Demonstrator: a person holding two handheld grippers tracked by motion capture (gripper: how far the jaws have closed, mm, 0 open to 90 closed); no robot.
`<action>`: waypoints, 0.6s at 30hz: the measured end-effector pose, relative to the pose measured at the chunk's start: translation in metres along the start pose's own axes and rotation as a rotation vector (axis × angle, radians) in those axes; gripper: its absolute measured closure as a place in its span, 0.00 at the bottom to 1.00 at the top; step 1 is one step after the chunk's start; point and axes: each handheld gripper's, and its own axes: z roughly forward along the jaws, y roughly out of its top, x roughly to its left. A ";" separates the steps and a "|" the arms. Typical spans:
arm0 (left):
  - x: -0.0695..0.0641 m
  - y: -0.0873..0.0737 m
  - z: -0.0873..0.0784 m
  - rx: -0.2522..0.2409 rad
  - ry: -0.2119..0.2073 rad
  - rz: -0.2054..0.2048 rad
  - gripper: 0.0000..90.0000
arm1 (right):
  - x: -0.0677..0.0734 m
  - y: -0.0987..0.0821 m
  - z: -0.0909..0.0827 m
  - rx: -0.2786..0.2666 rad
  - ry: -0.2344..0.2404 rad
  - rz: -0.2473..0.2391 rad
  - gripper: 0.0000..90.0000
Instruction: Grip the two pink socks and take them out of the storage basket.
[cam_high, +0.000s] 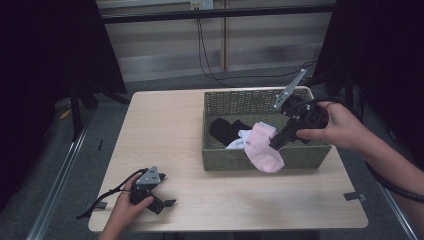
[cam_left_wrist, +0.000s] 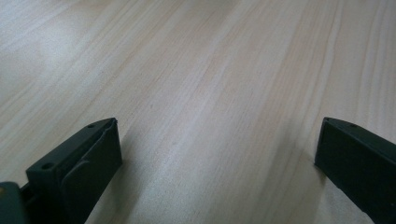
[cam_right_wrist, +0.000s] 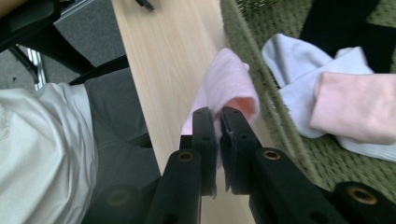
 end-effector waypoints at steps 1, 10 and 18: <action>0.000 0.000 0.000 0.000 0.000 0.001 0.00 | 0.001 0.000 0.003 0.002 0.004 -0.002 0.94; 0.000 0.000 0.000 0.000 0.001 0.001 0.00 | 0.000 -0.003 0.033 0.029 0.041 0.006 0.94; 0.000 0.000 0.000 -0.001 0.001 -0.001 0.00 | -0.004 -0.008 0.056 0.058 0.036 0.006 0.93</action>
